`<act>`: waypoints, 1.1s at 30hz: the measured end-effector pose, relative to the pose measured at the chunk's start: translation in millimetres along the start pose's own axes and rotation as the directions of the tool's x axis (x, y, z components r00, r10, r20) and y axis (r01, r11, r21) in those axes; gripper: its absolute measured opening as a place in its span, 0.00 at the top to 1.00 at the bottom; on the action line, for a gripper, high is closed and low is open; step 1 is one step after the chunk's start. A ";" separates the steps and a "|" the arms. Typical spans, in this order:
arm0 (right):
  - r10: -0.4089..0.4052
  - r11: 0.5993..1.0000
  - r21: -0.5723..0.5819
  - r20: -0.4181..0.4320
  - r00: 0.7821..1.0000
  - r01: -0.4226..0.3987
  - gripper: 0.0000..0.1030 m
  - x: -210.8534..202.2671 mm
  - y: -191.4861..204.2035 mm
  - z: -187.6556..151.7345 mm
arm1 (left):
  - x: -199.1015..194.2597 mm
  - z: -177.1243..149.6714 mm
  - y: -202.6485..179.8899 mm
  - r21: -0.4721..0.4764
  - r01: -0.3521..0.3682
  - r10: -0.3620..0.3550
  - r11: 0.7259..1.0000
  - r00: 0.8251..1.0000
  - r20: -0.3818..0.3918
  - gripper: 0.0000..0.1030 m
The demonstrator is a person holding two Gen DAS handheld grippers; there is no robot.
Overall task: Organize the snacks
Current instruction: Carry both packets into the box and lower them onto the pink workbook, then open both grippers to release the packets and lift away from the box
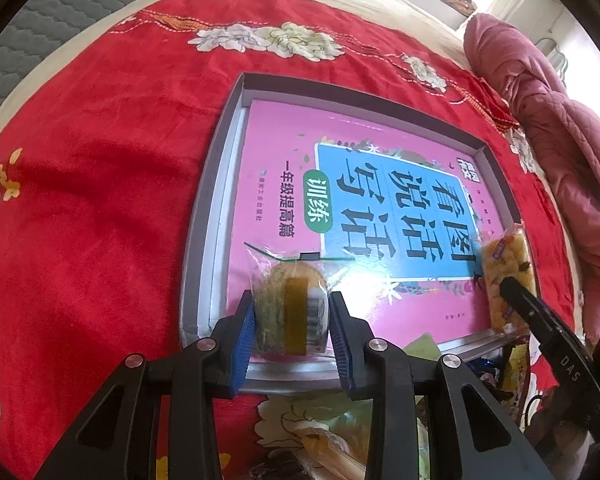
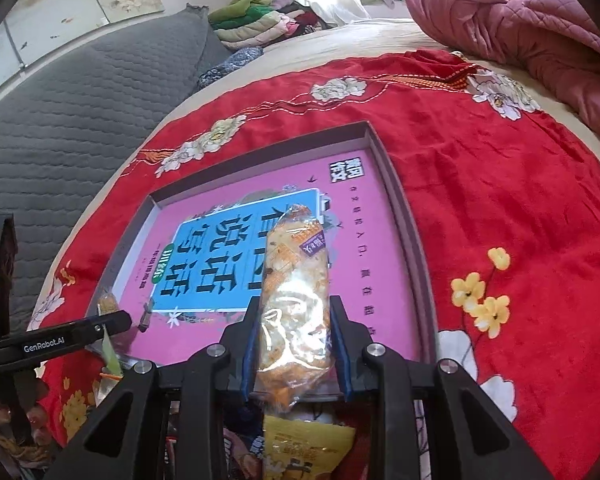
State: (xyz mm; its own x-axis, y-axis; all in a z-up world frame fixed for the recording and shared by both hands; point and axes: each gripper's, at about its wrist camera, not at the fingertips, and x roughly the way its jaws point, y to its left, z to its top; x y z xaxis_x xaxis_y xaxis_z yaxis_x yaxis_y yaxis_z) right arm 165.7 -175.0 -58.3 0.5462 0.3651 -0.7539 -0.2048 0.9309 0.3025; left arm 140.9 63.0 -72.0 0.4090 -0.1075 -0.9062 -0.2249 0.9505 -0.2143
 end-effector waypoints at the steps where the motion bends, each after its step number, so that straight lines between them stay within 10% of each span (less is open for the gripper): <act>1: -0.001 1.000 0.005 0.001 1.000 0.001 0.70 -0.3 -0.9 0.1 | 0.9 -0.2 0.5 -0.002 -0.001 0.001 1.000 1.000 -0.004 0.65; 33: -0.070 0.997 0.031 0.058 0.996 0.068 0.48 -20.5 -12.3 8.8 | -13.1 2.5 2.0 -0.001 -0.014 0.014 1.000 1.000 0.026 0.47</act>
State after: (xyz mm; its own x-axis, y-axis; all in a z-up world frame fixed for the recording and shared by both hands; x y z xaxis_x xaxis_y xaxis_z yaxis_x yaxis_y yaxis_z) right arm 164.2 -194.1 -41.4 0.6055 0.2982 -0.7378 -0.1419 0.9527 0.2686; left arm 137.3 67.1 -59.6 0.4289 -0.0865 -0.8992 -0.2318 0.9515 -0.2021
